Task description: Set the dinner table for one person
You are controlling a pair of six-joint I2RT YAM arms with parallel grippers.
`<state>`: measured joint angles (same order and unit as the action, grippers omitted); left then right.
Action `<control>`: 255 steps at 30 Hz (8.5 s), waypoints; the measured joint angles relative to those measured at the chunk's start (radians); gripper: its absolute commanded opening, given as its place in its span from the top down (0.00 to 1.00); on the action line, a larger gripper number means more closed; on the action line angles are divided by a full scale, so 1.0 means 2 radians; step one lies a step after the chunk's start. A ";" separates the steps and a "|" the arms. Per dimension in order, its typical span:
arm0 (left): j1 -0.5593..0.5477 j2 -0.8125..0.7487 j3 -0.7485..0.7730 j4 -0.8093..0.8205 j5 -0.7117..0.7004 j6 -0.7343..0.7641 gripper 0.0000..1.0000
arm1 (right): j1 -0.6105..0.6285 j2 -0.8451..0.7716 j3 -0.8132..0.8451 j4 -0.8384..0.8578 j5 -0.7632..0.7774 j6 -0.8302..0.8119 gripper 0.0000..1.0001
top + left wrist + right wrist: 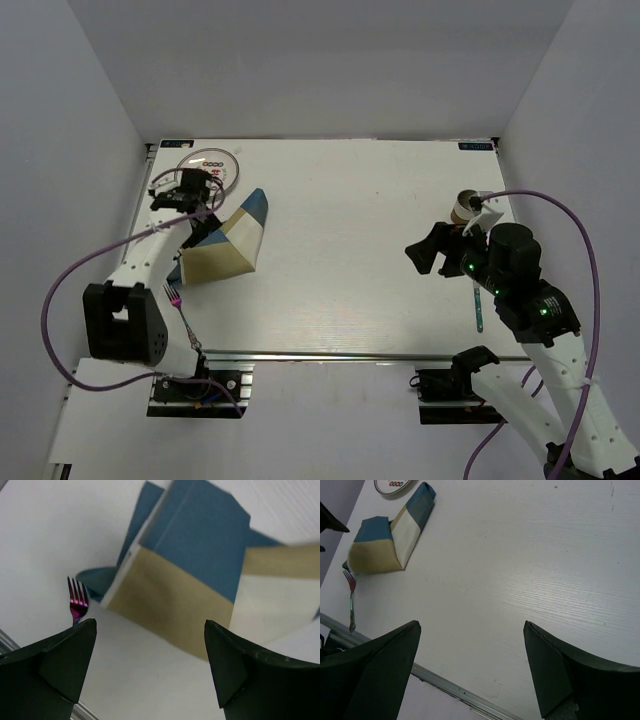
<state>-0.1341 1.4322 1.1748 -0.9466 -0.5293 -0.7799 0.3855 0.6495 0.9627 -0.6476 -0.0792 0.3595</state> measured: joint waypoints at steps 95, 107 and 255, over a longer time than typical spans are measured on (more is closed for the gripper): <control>0.025 -0.081 -0.130 0.325 0.419 0.037 0.03 | 0.000 0.127 -0.146 0.194 -0.065 0.035 0.11; 0.026 0.258 0.118 0.246 0.452 0.080 0.12 | 0.000 0.021 -0.147 0.156 -0.119 0.020 0.11; -0.058 0.223 0.031 0.126 0.157 -0.053 1.00 | 0.383 0.689 0.233 0.075 0.288 0.105 0.59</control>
<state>-0.2508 1.8778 1.2369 -0.6956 -0.2157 -0.8867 1.1522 2.0270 1.4288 -0.4984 0.4973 0.5701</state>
